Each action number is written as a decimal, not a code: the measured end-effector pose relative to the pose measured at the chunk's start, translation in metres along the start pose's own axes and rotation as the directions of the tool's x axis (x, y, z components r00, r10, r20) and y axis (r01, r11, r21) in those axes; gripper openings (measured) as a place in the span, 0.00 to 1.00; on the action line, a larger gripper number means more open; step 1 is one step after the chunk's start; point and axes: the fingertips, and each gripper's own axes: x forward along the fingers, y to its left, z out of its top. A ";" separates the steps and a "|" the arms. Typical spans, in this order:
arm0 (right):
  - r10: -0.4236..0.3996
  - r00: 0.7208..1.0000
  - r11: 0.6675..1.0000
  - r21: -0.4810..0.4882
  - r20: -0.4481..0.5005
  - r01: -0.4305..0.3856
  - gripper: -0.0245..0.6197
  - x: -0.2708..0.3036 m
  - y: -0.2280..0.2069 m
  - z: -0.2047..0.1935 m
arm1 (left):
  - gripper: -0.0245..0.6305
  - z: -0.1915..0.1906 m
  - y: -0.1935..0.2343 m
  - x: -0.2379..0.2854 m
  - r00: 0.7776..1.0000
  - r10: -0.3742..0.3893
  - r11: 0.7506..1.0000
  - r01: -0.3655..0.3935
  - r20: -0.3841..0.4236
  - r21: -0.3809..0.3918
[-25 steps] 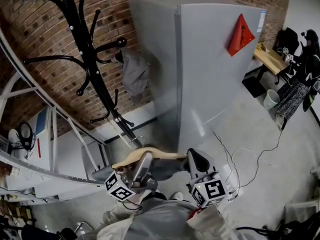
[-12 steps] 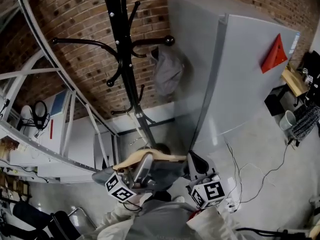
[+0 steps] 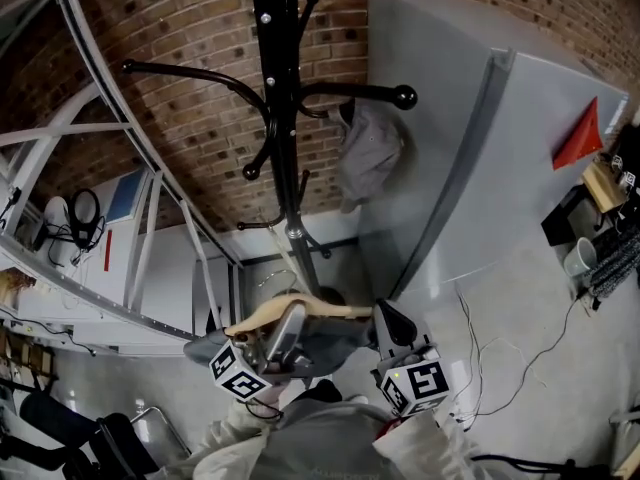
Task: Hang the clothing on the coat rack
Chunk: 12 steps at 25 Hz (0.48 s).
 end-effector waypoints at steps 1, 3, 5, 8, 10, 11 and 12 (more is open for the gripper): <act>0.002 1.000 1.000 -0.002 0.000 -0.002 0.08 0.005 0.001 0.001 | 0.19 0.002 0.004 0.000 1.000 0.000 1.000 0.000 0.002 -0.001; 0.004 1.000 1.000 0.001 -0.002 -0.004 0.08 0.013 0.002 0.003 | 0.19 0.008 0.012 0.001 1.000 0.000 1.000 0.000 0.006 -0.002; 0.007 1.000 1.000 0.007 0.006 -0.007 0.08 0.022 0.004 0.005 | 0.19 0.014 0.019 0.003 1.000 -0.004 1.000 0.004 0.009 -0.001; -0.001 1.000 1.000 -0.001 0.008 0.001 0.08 0.036 0.005 0.007 | 0.19 0.022 0.030 0.008 1.000 -0.017 1.000 0.017 0.008 -0.002; -0.008 1.000 1.000 -0.010 0.011 0.008 0.08 0.045 0.006 0.009 | 0.19 0.025 0.035 0.011 1.000 -0.028 1.000 0.028 0.004 -0.006; -0.011 1.000 1.000 -0.012 0.015 0.011 0.08 0.050 0.006 0.011 | 0.19 0.026 0.038 0.012 0.999 -0.034 0.999 0.034 0.001 -0.008; -0.015 1.000 1.000 -0.014 0.018 0.016 0.08 0.053 0.007 0.012 | 0.19 0.028 0.040 0.014 0.999 -0.041 0.999 0.041 -0.002 -0.010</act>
